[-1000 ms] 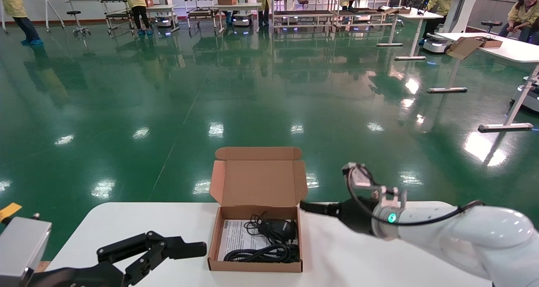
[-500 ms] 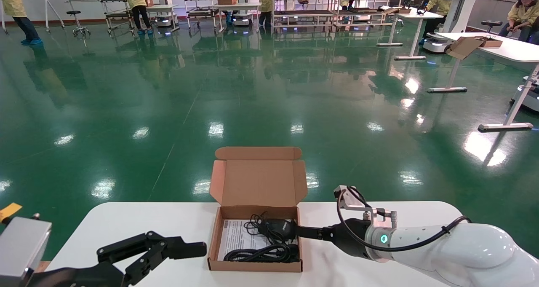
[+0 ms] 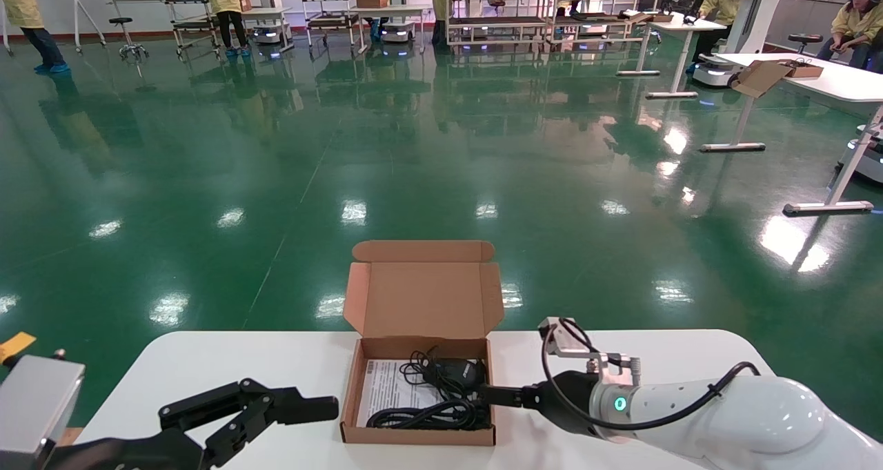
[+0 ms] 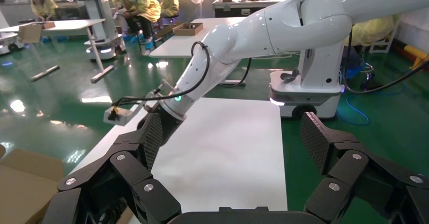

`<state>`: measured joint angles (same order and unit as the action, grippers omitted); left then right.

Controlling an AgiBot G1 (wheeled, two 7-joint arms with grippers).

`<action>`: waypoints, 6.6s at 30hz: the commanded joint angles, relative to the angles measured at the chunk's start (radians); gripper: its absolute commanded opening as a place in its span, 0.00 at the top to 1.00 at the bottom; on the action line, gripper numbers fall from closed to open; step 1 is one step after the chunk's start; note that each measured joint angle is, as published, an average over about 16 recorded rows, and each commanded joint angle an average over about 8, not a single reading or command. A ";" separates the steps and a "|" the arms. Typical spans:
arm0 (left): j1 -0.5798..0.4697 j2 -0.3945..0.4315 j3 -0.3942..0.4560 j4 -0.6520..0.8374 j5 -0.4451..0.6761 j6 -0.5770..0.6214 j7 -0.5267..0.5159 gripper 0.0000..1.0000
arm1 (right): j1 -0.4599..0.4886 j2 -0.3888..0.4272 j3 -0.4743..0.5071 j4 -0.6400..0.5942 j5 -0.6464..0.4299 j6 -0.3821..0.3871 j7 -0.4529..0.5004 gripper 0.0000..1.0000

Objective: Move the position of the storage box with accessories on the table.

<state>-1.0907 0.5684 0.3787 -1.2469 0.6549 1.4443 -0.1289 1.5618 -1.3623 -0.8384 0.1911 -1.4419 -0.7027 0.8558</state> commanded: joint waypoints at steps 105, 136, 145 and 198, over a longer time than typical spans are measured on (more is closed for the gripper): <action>0.000 0.000 0.000 0.000 0.000 0.000 0.000 0.00 | 0.371 0.298 -0.240 -0.162 0.147 -0.202 -0.127 1.00; 0.000 0.000 0.000 0.000 0.000 0.000 0.000 0.00 | 0.171 0.510 -0.207 -0.205 0.193 -0.117 -0.269 1.00; 0.000 0.000 0.000 0.000 0.000 0.000 0.000 0.00 | 0.082 0.509 -0.179 -0.196 0.234 -0.056 -0.298 1.00; 0.000 0.000 0.001 0.000 0.000 0.000 0.000 0.00 | 0.098 0.491 -0.097 -0.175 0.349 0.005 -0.416 0.00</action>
<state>-1.0908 0.5682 0.3792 -1.2469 0.6546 1.4441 -0.1287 1.6625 -0.8705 -0.9369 0.0181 -1.0946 -0.7051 0.4398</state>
